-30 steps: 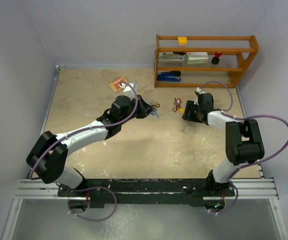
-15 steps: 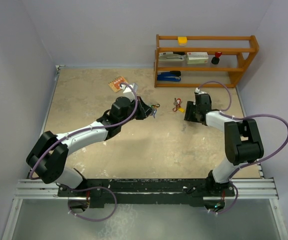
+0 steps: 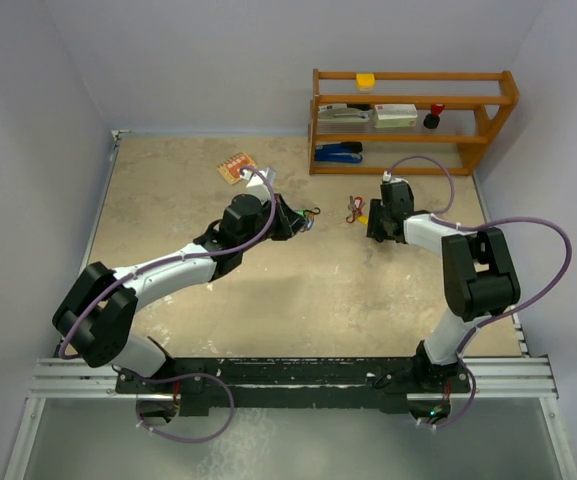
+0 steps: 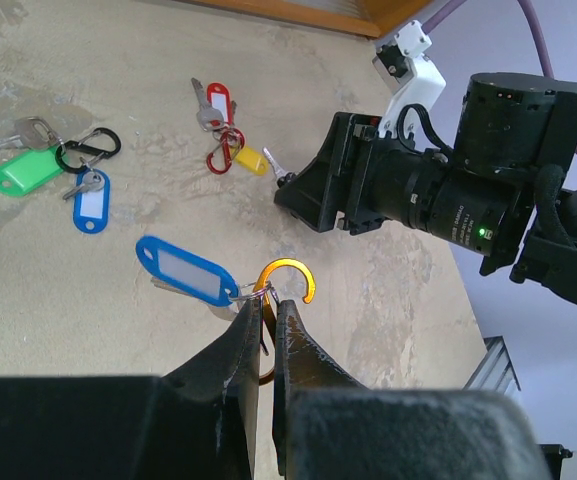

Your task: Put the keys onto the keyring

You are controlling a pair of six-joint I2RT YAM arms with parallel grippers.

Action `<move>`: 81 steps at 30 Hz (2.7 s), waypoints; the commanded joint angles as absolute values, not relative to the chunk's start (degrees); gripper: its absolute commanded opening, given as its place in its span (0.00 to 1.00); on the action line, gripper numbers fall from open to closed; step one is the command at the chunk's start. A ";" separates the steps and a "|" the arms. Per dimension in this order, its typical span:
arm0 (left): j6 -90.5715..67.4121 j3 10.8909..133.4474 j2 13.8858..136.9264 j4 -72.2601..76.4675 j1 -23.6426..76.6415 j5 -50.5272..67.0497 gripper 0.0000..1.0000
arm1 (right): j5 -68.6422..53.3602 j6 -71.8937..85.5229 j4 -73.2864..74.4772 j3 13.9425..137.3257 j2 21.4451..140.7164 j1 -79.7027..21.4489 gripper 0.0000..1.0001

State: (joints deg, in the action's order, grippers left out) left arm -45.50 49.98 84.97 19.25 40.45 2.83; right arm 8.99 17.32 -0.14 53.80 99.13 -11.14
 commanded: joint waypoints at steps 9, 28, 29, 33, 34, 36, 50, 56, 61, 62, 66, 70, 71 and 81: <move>-45.97 49.78 83.94 23.03 39.55 3.94 0.00 | 15.12 16.92 4.43 56.29 100.55 -13.45 0.43; -46.00 49.21 83.23 22.94 38.95 3.96 0.00 | 15.36 18.07 3.02 54.90 97.00 -13.45 0.22; -45.99 49.26 83.21 22.94 38.94 3.96 0.00 | 15.38 18.02 2.87 54.73 96.12 -13.45 0.22; -46.05 49.39 83.70 23.18 38.94 4.24 0.00 | 14.66 17.55 3.09 54.43 91.91 -13.45 0.21; -46.05 49.39 83.91 23.24 38.94 4.34 0.00 | 14.27 17.49 3.47 54.43 90.87 -13.49 0.21; -46.05 49.62 84.41 23.37 38.94 4.59 0.00 | 13.44 17.22 4.04 54.50 88.76 -13.45 0.21; -46.50 50.19 88.95 26.32 38.94 6.68 0.00 | 0.46 15.57 9.54 56.08 75.92 -13.45 0.20; -46.84 49.96 90.30 27.80 38.94 7.85 0.00 | -6.38 11.99 15.14 59.76 75.46 -13.48 0.20; -46.93 49.81 90.69 27.99 38.98 8.00 0.00 | -12.89 8.97 22.87 64.75 79.56 -13.48 0.21; -46.91 49.79 90.72 27.99 39.02 8.04 0.00 | -14.27 8.39 24.23 65.23 80.54 -13.52 0.21; -46.88 49.60 90.74 27.64 39.00 7.92 0.00 | -20.20 6.55 27.05 66.46 83.66 -13.64 0.21; -46.67 49.31 90.37 27.15 38.89 7.37 0.00 | -19.08 5.41 29.92 67.49 85.90 -15.56 0.20; -46.58 49.30 90.29 27.04 38.95 7.24 0.00 | -18.62 5.29 30.24 67.51 86.02 -16.11 0.20; -45.97 49.65 91.39 27.00 38.93 8.81 0.00 | -17.67 3.97 32.77 69.52 86.39 -17.31 0.20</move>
